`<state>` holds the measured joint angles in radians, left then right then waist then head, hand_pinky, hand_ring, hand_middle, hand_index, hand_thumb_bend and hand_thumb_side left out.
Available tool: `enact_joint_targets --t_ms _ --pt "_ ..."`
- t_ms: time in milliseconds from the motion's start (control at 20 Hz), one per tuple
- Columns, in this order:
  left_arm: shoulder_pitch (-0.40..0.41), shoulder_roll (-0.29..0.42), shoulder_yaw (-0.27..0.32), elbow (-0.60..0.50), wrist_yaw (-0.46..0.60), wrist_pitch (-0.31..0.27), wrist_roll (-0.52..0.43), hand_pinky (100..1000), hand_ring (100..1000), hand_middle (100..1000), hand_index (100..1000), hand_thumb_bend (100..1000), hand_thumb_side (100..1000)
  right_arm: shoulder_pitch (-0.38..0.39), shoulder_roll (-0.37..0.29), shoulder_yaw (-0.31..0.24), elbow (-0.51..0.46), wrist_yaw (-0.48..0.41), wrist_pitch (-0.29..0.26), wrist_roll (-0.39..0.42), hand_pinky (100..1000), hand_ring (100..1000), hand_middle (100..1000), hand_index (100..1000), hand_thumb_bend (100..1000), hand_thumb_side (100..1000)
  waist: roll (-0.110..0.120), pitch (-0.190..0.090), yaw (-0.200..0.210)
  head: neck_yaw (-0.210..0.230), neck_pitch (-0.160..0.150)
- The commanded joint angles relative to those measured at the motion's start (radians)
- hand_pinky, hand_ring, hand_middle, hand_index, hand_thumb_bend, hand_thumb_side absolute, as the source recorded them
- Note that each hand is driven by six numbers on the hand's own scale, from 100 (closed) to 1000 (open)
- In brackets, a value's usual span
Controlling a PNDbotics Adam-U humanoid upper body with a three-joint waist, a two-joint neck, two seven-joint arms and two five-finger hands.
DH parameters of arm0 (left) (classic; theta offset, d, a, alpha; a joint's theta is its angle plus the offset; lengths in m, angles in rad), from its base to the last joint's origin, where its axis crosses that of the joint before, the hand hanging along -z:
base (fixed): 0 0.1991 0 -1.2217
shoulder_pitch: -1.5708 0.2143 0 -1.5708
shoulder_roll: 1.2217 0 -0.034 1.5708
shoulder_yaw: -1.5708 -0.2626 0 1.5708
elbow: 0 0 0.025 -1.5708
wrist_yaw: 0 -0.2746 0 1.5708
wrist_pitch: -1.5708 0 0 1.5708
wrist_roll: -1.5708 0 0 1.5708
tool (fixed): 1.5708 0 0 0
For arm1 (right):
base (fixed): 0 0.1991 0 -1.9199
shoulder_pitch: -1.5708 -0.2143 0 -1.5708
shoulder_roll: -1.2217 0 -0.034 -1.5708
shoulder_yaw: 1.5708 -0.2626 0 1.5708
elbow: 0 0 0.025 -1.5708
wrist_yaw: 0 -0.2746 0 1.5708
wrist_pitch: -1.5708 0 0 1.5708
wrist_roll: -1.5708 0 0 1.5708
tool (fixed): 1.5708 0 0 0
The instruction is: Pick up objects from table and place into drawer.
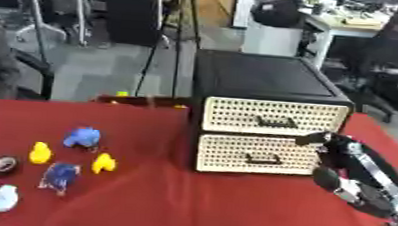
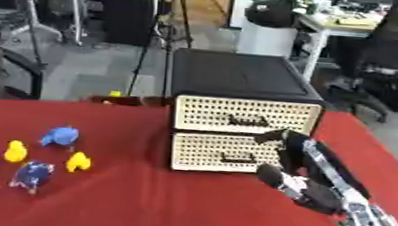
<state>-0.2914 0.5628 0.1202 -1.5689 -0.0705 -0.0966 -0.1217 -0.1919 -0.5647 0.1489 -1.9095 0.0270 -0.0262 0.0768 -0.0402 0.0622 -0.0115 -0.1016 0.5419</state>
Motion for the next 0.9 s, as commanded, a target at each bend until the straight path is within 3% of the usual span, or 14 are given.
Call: enact_joint_targets --t_ms 50,200,600,900 --pt "-0.009 0.017 0.009 -0.023 0.004 -0.001 -0.004 689 659 624 781 268 910 -0.027 -0.045 -0.004 0.003 0.013 0.005 0.006 100 100 151 733 866 747 0.003 -0.011 0.001 0.009 -0.006" --pt "-0.008 0.017 0.008 -0.024 0.004 -0.003 -0.006 689 659 625 782 268 909 -0.044 -0.057 -0.004 0.014 0.021 0.008 0.006 100 100 150 735 878 731 0.006 -0.010 0.004 0.030 -0.008" --pt "-0.008 0.011 0.006 -0.026 0.006 -0.005 -0.011 689 659 626 782 262 917 -0.101 -0.087 0.003 0.081 0.058 0.025 0.035 100 100 148 738 961 615 0.013 -0.004 0.014 0.022 0.002" --pt "-0.008 0.003 0.001 -0.024 0.008 -0.006 -0.019 690 659 629 783 257 926 -0.159 -0.111 0.013 0.174 0.071 0.037 0.061 100 100 148 743 1000 542 0.018 -0.004 0.023 0.006 0.034"
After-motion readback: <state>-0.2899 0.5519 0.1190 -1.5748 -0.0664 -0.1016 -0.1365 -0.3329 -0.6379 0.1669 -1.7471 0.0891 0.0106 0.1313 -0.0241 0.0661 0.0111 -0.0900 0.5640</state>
